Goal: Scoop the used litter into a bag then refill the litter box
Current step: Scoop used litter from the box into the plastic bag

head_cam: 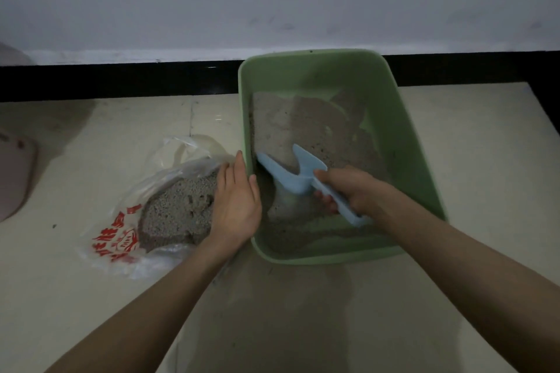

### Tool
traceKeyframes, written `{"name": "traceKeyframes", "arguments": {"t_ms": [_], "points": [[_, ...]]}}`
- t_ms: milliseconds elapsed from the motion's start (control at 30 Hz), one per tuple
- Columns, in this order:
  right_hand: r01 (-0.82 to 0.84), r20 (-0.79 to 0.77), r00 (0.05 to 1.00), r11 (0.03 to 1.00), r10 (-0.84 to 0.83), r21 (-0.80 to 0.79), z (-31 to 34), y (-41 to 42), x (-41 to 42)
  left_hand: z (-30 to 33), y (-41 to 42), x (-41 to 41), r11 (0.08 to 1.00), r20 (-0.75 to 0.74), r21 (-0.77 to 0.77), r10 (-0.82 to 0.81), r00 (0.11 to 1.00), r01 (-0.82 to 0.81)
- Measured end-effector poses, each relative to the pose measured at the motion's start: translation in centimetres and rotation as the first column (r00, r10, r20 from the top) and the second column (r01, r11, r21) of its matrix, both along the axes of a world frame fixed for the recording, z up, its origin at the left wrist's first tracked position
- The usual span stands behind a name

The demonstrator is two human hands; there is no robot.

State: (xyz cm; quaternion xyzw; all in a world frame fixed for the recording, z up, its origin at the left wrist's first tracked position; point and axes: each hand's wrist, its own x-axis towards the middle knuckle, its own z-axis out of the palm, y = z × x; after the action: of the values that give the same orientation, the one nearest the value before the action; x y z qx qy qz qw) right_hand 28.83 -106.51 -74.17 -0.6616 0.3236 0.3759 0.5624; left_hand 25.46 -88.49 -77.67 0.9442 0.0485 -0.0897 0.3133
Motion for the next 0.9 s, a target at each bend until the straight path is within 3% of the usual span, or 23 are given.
{"name": "traceKeyframes", "arguments": {"t_ms": [100,200,300,367,467,533,600,667,733,900], "points": [[0.211,-0.038,0.977,0.953,-0.208,0.218,-1.1,1.3,2.5,-0.2,0.0,0.0,1.000,-0.004,-0.001,0.005,1.000,-0.005],[0.414,-0.035,0.899,0.820,-0.437,0.395,-0.4,1.5,4.3,-0.1,0.0,0.0,1.000,0.003,0.000,-0.001,1.000,0.001],[0.545,-0.108,0.819,0.704,-0.564,0.456,0.8,-1.3,4.5,-0.1,0.0,0.1,1.000,-0.005,-0.019,0.003,1.000,-0.003],[0.541,-0.123,0.829,0.724,-0.546,0.428,1.6,-3.5,3.7,-0.1,0.0,0.1,0.999,0.003,-0.034,0.004,1.000,-0.004],[0.323,-0.001,0.943,0.913,-0.333,0.249,3.2,-5.2,2.1,-0.2,0.0,0.1,0.998,0.013,-0.056,0.009,1.000,-0.008],[0.012,0.092,0.996,0.999,-0.009,-0.030,4.3,-5.1,1.2,-0.4,0.2,0.2,0.998,0.024,-0.061,0.008,1.000,-0.007],[-0.289,0.103,0.935,0.900,0.338,-0.327,5.6,-4.6,0.5,-0.6,0.3,0.2,0.998,0.031,-0.061,0.002,1.000,0.000],[-0.453,0.067,0.826,0.729,0.560,-0.512,6.5,-3.9,0.1,-0.6,0.2,0.2,0.998,0.026,-0.059,0.004,1.000,-0.002],[-0.475,0.059,0.779,0.650,0.624,-0.594,6.8,-3.5,0.2,-0.6,0.2,0.1,0.998,0.026,-0.057,0.008,1.000,-0.007],[-0.363,0.073,0.803,0.584,0.591,-0.726,6.9,-4.2,1.6,-0.5,0.2,0.1,0.998,0.030,-0.058,0.005,1.000,-0.003]]}}
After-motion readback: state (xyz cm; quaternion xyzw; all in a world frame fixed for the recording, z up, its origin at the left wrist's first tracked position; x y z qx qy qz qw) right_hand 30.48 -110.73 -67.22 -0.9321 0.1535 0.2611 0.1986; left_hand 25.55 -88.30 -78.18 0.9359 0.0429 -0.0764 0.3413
